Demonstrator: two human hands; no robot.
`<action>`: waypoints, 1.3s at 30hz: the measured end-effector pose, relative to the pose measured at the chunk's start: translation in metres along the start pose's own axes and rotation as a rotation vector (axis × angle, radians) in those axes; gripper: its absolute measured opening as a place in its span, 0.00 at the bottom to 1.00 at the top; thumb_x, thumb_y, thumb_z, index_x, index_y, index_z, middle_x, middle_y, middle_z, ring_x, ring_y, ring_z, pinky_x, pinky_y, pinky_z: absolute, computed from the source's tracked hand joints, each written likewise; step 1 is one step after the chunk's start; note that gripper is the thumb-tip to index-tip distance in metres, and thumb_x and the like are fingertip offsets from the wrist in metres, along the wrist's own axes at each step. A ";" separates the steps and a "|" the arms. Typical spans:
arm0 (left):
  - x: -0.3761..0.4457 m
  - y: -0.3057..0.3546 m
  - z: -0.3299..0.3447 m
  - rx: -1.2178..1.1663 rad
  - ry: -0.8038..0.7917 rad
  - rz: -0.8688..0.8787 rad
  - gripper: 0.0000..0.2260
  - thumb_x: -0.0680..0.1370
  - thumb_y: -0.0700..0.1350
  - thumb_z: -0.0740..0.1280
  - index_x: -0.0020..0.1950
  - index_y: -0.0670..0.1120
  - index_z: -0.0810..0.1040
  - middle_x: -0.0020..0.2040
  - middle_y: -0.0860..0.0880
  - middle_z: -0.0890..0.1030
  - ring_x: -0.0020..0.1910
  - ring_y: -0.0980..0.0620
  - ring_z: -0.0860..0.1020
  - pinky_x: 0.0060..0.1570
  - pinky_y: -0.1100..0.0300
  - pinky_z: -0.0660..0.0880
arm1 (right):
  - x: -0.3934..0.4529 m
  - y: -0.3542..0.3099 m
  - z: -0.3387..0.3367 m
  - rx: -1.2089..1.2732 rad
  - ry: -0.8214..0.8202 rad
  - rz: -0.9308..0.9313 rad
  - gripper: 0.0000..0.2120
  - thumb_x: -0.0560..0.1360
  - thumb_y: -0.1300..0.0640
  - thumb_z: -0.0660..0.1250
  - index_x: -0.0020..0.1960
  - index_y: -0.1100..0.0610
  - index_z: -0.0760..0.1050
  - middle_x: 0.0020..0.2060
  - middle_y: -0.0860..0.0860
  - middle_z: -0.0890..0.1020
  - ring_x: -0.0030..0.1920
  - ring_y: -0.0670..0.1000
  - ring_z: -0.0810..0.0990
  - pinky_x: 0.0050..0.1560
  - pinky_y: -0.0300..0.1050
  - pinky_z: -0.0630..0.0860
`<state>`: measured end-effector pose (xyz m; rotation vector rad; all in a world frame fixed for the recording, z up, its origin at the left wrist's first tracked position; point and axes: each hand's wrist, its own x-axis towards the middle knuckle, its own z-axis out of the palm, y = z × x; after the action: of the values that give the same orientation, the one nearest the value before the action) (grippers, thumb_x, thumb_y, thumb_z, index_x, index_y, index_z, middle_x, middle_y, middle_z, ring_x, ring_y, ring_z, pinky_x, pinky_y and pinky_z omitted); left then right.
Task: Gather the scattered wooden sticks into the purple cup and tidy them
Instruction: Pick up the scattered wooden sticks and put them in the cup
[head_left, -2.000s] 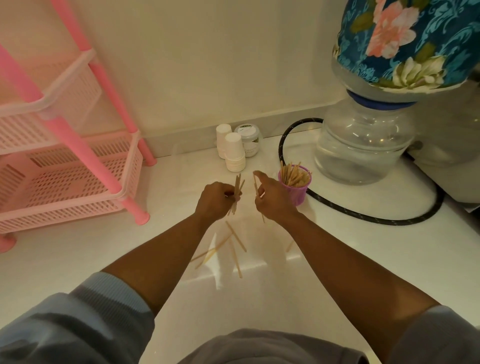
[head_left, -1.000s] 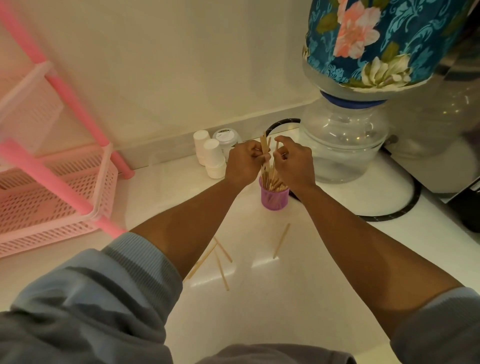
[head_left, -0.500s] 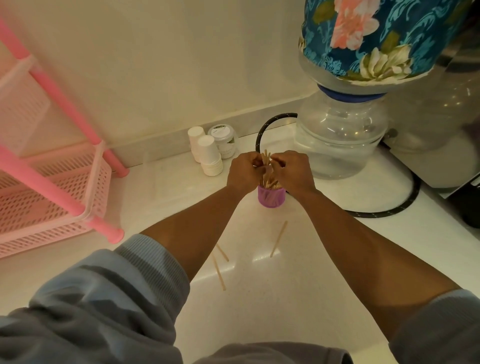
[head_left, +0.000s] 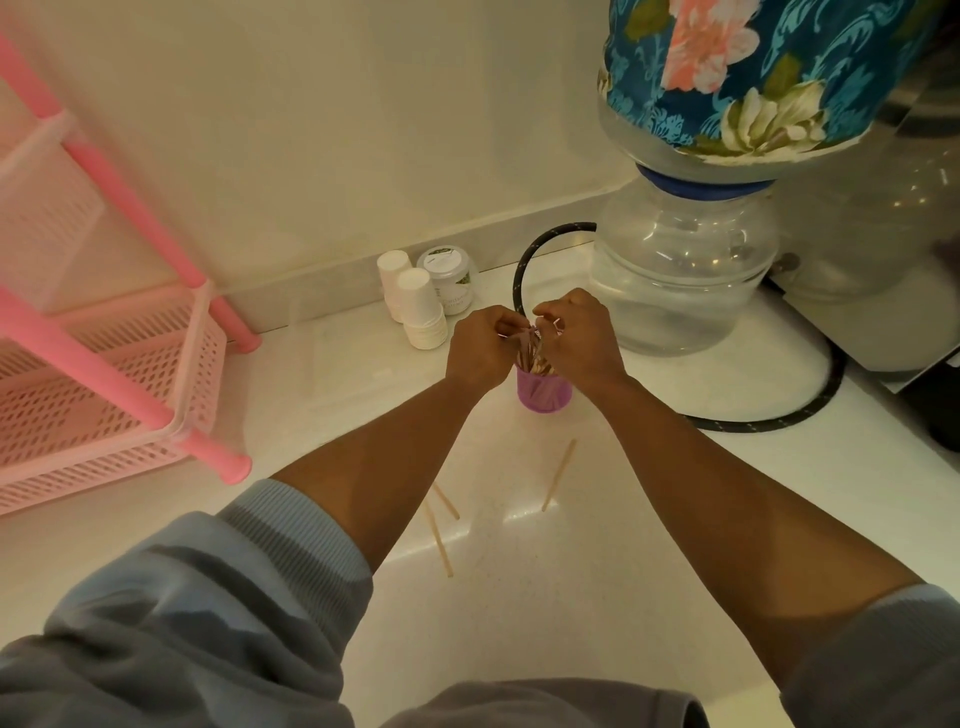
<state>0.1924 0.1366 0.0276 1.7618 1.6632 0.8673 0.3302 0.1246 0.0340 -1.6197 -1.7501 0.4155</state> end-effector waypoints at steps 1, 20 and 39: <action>-0.001 -0.001 -0.001 0.004 0.015 0.006 0.07 0.75 0.39 0.71 0.52 0.46 0.83 0.46 0.50 0.84 0.44 0.54 0.82 0.45 0.63 0.78 | 0.000 -0.005 0.000 0.016 0.002 -0.018 0.11 0.77 0.58 0.63 0.56 0.58 0.81 0.51 0.56 0.78 0.52 0.53 0.77 0.50 0.39 0.72; -0.070 -0.077 -0.044 0.300 -0.299 -0.281 0.14 0.72 0.51 0.76 0.56 0.51 0.80 0.53 0.53 0.80 0.55 0.53 0.79 0.52 0.61 0.74 | -0.057 -0.014 0.047 -0.457 -0.705 0.014 0.08 0.75 0.56 0.64 0.51 0.58 0.76 0.47 0.50 0.80 0.51 0.53 0.79 0.51 0.44 0.77; -0.123 -0.129 -0.049 0.250 -0.410 -0.445 0.33 0.63 0.49 0.82 0.63 0.49 0.72 0.58 0.48 0.76 0.56 0.49 0.76 0.51 0.59 0.73 | -0.095 -0.005 0.071 -0.499 -0.729 0.100 0.17 0.77 0.60 0.61 0.65 0.63 0.68 0.63 0.60 0.72 0.61 0.56 0.74 0.61 0.44 0.71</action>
<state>0.0702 0.0214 -0.0505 1.4971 1.8243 0.0933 0.2756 0.0479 -0.0386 -2.0734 -2.4613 0.7266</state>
